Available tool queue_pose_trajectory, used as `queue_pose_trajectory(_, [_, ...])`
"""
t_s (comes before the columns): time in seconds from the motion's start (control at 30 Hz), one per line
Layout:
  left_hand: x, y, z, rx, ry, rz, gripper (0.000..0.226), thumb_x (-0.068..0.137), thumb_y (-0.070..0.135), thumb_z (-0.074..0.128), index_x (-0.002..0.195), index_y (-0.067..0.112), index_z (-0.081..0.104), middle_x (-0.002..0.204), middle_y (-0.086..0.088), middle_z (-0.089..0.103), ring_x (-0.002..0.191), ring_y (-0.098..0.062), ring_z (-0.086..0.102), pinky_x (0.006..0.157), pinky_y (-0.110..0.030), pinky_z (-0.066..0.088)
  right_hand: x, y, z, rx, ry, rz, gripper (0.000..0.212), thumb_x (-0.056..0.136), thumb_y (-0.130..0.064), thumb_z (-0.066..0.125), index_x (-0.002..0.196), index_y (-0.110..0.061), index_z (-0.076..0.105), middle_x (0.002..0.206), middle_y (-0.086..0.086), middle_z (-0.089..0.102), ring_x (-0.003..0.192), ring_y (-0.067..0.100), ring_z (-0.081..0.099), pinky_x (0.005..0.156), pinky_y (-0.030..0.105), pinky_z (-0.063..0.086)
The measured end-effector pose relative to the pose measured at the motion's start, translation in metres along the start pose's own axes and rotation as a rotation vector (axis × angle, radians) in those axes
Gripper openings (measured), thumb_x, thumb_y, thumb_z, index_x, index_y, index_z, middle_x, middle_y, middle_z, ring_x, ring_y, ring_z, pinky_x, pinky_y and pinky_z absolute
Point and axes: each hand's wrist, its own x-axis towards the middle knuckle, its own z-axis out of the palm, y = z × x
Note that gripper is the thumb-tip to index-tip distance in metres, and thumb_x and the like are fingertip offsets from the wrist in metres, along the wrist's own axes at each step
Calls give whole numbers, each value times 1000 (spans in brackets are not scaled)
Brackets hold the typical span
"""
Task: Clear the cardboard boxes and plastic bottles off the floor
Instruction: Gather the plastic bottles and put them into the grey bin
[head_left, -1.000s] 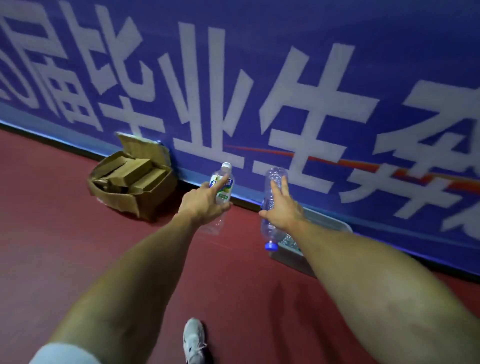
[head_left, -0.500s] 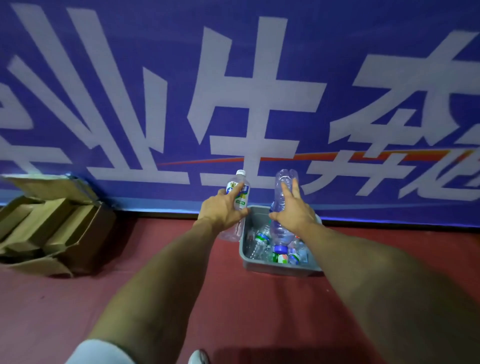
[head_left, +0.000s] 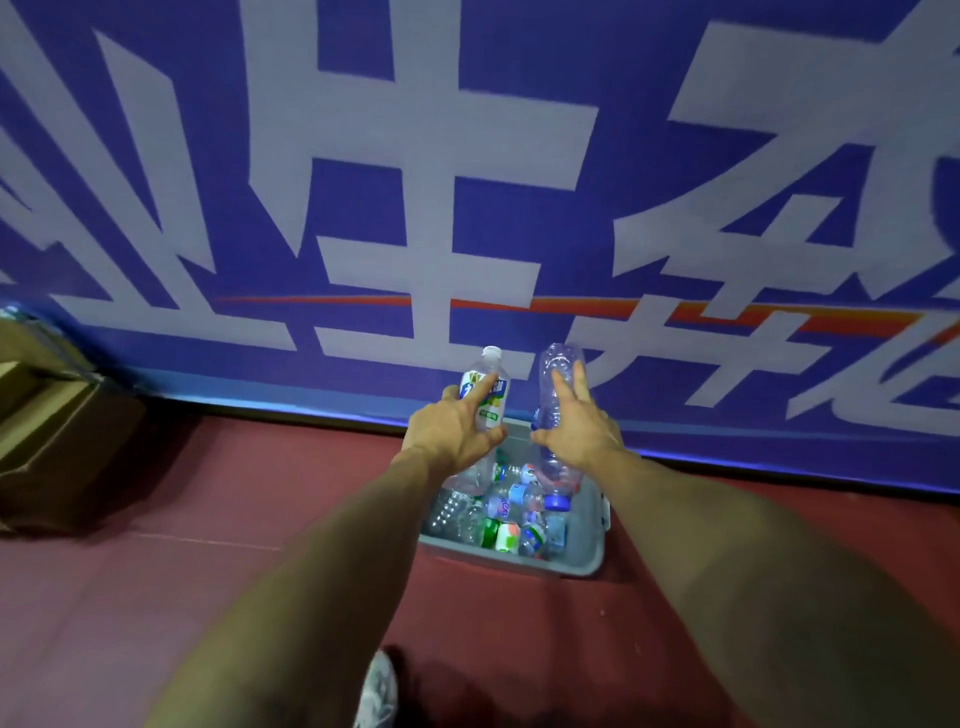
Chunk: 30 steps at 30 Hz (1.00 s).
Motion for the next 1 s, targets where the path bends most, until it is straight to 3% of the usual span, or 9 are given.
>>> queue_pose_trajectory(0.27, [77,-16,128,-59,-63,-5,79,94,65,47,157,45,4,149,-12,40,118,-35,59,89,-41,49,79,89,97,54,-8,40,104,90,-43,71,159,-34,-7,162,-7,-31,141,35,40,100,41,45])
queue_pose_trajectory(0.4, [87,-17,149,-157,-112,-65,83,92,73,41,154,49,-9,167,-11,6,135,-37,48,105,-48,43,100,104,115,112,-17,50,116,85,-56,71,154,-40,-21,161,2,-34,143,36,37,105,45,43])
queue_pose_trajectory(0.5, [81,-21,139,-160,-145,-79,84,90,76,40,154,50,-8,168,-10,1,129,-35,54,101,-46,45,99,101,104,70,-93,78,114,86,-55,70,154,-41,-20,162,4,-31,145,35,34,107,46,41])
queue_pose_trajectory(0.77, [68,-21,64,-132,-165,-79,79,90,69,51,155,47,11,165,-9,12,145,-34,30,108,-52,40,73,62,45,30,-124,163,96,86,-42,72,159,-30,12,161,14,9,143,39,26,112,47,35])
queue_pose_trajectory(1.0, [61,-7,-11,-85,-112,-83,73,92,59,53,155,43,20,165,-13,11,147,-34,22,111,-56,36,58,24,-23,-32,-108,147,87,86,-39,69,155,-34,17,161,9,10,142,37,25,107,49,40])
